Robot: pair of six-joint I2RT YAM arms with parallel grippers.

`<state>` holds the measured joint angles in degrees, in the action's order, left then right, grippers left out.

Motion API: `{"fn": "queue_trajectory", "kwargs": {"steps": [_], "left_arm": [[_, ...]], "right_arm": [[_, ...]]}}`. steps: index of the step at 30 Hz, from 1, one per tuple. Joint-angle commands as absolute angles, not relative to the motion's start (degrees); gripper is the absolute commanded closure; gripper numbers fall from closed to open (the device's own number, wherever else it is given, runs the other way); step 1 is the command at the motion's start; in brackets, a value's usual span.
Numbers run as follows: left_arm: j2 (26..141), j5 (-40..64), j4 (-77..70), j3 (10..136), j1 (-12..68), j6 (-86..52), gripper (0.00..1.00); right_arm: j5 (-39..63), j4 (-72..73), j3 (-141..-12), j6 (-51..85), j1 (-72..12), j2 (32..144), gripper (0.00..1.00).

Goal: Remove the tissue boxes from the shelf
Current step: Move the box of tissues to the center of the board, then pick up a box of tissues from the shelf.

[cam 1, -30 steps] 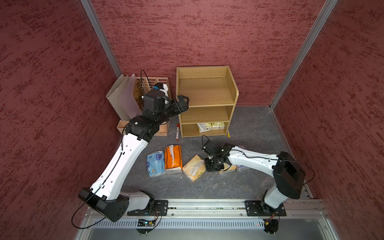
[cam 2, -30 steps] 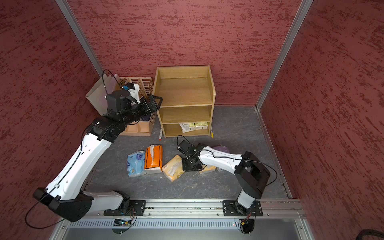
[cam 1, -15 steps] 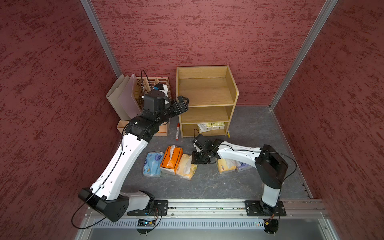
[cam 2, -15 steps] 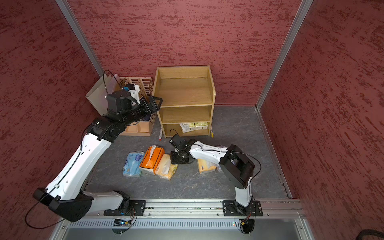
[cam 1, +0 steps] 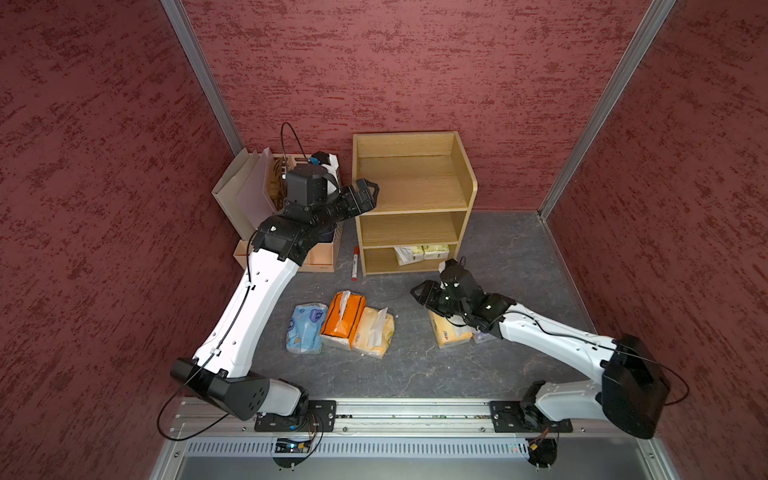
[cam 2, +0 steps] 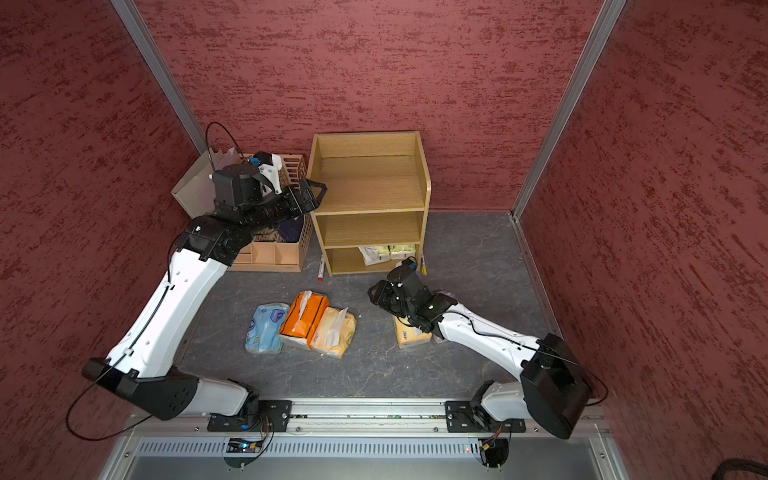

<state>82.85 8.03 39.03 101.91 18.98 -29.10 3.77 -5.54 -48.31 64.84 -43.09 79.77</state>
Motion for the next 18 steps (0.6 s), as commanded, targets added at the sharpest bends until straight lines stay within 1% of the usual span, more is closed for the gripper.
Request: {"fn": "queue_trajectory", "kwargs": {"steps": [1,2,5,7,11,18], "left_arm": [[84.4,11.4,40.8,104.0,17.6,-27.9,0.00],[84.5,11.3,40.8,104.1,17.3,-27.2,0.00],[84.7,11.4,41.6,104.1,16.8,-25.9,0.00],[85.1,12.9,42.0,104.2,16.4,-25.9,0.00],[85.2,14.3,41.5,103.5,16.4,-25.9,0.00],[84.7,15.4,40.5,102.1,16.3,-25.6,0.00]], "right_arm": [[2.0,10.1,-48.6,75.3,-41.6,86.8,0.49],[1.5,12.8,-50.1,76.0,-41.5,88.8,0.49],[-1.2,14.2,-55.7,77.3,-41.5,94.4,0.49],[-4.0,16.6,-56.8,78.4,-41.3,96.6,0.49],[-9.9,18.4,-55.6,81.9,-40.4,98.3,0.48],[-11.9,19.3,-54.1,84.5,-37.2,100.6,0.47]]}}
